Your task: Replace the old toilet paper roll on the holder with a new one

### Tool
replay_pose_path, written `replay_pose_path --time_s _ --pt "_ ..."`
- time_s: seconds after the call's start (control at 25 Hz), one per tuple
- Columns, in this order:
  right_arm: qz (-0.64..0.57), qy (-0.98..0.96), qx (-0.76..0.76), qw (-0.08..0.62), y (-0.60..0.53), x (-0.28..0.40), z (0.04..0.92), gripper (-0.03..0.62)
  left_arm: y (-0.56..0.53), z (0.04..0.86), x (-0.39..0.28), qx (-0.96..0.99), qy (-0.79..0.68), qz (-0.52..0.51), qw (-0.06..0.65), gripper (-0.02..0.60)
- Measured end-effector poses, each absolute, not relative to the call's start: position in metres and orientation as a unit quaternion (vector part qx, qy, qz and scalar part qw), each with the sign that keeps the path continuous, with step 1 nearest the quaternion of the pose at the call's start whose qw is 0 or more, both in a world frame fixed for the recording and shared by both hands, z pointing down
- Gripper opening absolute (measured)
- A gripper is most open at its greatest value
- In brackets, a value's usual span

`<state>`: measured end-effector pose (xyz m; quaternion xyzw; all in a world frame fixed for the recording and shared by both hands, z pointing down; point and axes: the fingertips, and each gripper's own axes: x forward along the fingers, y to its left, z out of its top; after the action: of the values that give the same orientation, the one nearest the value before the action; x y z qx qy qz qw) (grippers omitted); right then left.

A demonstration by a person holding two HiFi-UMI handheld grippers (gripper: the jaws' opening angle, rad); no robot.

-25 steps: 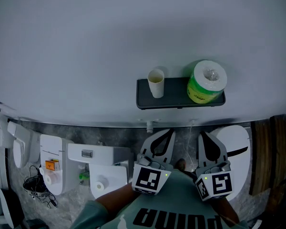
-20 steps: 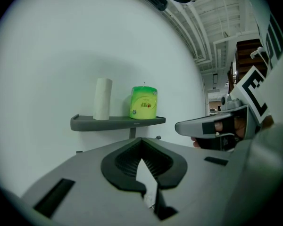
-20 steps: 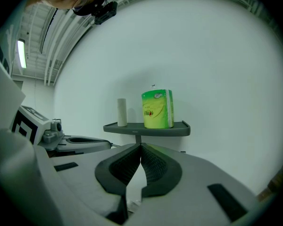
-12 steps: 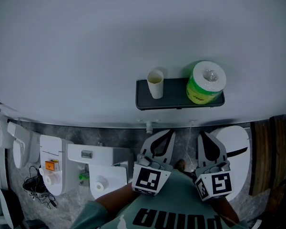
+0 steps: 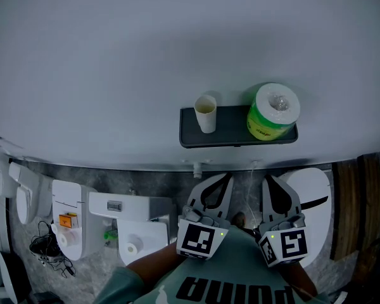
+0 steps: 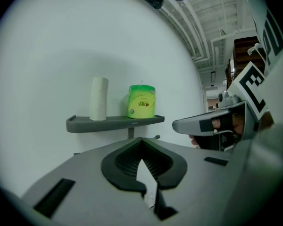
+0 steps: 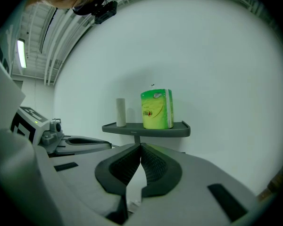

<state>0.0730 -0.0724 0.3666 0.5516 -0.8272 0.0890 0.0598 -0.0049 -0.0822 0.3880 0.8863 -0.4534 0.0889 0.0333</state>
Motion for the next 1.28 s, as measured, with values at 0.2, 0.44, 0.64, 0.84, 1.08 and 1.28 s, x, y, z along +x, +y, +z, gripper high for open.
replay_pose_path --time_s 0.2,0.44,0.64,0.84,1.08,1.28 --pt "0.086 -0.826 0.553 0.058 -0.075 0.073 0.364 0.014 -0.087 0.381 -0.007 0.884 -0.459 0.079 0.025 0.003" --pt "0.080 -0.822 0.560 0.059 -0.081 0.076 0.358 0.014 -0.096 0.372 -0.009 0.882 -0.465 0.067 0.019 0.003" --pt "0.071 -0.817 0.571 0.050 -0.088 0.082 0.349 0.014 -0.100 0.367 -0.009 0.882 -0.467 0.063 0.022 0.003" --pt "0.070 -0.820 0.567 0.041 -0.099 0.084 0.341 0.099 -0.106 0.364 -0.007 0.885 -0.462 0.062 0.014 0.003" --pt "0.057 -0.823 0.564 0.029 -0.116 0.085 0.328 0.243 -0.113 0.365 -0.006 0.888 -0.456 0.063 0.019 0.004" --pt "0.042 -0.821 0.570 0.016 -0.134 0.090 0.311 0.304 -0.117 0.369 -0.003 0.892 -0.447 0.068 0.022 0.003"
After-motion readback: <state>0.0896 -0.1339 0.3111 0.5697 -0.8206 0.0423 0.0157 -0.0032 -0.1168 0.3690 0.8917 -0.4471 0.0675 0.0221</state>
